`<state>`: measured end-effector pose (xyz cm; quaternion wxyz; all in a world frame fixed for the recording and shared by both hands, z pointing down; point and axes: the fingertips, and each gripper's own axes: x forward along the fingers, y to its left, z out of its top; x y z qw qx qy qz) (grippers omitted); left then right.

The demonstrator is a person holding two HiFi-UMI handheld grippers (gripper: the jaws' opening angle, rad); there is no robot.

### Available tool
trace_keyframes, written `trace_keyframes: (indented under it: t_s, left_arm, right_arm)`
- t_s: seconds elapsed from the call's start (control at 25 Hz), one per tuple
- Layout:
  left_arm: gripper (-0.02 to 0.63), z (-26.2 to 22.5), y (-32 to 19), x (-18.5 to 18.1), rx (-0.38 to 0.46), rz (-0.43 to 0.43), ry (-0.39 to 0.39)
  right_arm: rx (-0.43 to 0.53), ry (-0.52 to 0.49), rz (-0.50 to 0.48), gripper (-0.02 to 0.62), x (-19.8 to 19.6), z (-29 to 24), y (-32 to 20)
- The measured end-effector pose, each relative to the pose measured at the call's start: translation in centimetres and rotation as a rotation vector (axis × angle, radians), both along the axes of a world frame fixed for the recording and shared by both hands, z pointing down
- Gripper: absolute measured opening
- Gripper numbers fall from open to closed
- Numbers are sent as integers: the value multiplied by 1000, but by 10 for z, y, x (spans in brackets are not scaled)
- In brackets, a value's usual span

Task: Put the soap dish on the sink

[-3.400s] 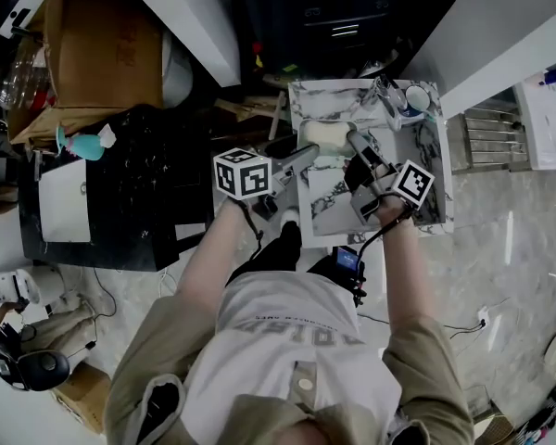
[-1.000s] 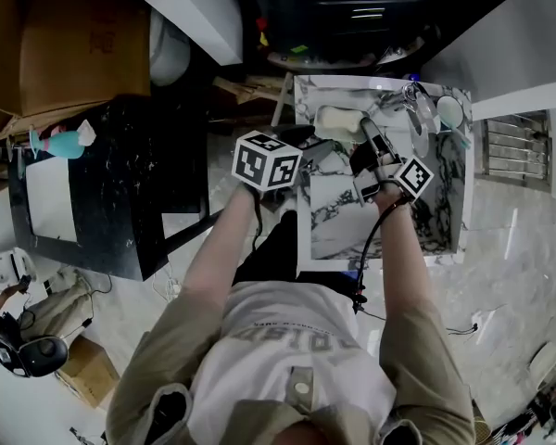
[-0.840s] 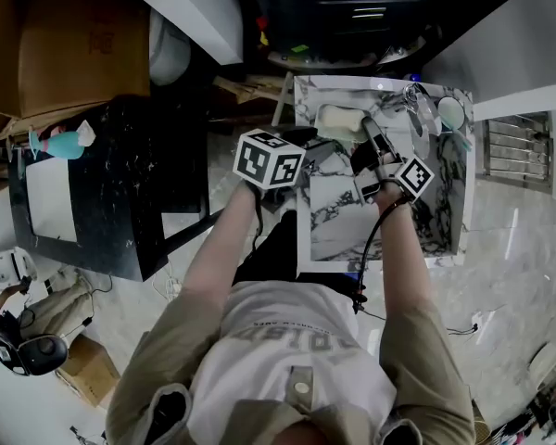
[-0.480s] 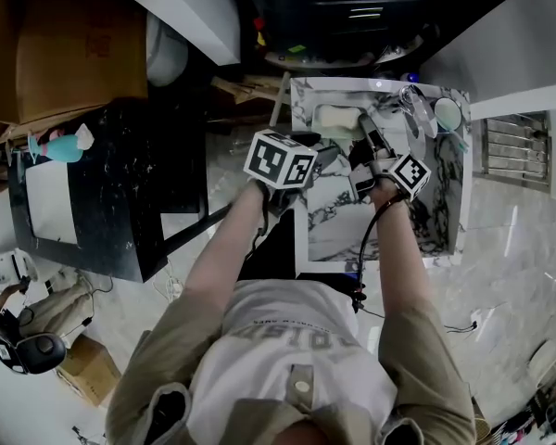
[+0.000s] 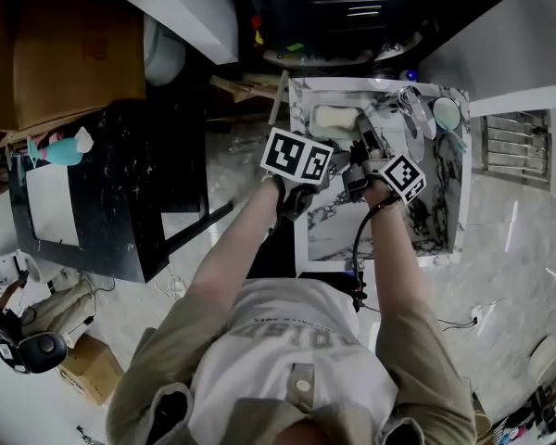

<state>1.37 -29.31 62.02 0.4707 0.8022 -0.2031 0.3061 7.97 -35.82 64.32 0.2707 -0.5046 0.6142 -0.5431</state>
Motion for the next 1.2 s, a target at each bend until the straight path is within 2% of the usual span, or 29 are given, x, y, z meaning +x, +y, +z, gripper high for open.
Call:
trace_keyframes:
  t_s: [0.28,0.4,0.6,0.72,0.84,1.04,1.2]
  left_arm:
    - [201,8,-7,0,-12,0,-69]
    - [201,8,-5,0,-9,16,-74]
    - [201,7,-1,0,-30,11,-49]
    - [201,6,0,0,-37,10,-37]
    - [201,6,0,-2,-42,4,-34]
    - [201,6,-2,-3,-41,-14,-40]
    - [201,7,-3,-3,-46,-27,-53]
  right_arm:
    - [-8,88,-31,150,-2,-2,7]
    - [-15,98,-21,125,1,-2,8]
    - [-43,44,29,77,4,4,3]
    - [-43,30,59,83,4,5,0]
    - [-29,96,23,93,-2,0,1]
    - [-32,291,-83,129,-4,-9,7]
    - [-80,338,-136,126,-5,-2,14]
